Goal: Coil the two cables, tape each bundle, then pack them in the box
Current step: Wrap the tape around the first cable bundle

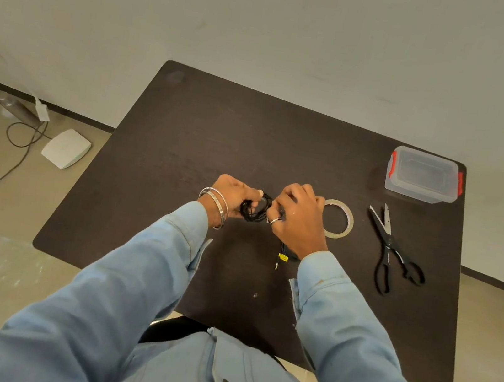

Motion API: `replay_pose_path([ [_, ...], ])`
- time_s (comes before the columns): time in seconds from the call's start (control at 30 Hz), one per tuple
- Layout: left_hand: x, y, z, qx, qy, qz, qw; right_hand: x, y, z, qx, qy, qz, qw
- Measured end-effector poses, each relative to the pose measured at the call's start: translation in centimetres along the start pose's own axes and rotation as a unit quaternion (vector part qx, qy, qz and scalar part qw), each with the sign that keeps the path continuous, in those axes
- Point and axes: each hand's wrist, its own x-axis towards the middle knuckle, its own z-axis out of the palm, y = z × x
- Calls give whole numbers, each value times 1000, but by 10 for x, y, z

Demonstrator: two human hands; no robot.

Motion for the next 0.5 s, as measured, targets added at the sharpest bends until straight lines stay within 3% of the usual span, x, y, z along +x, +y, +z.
replay_pose_path([
  [0.3,0,-3,-11,155,-25,110,981,10,2,1,153,21,-5,988],
  [0.5,-2,1,-18,263,-60,147,952,16,3,-9,219,-23,18,975],
])
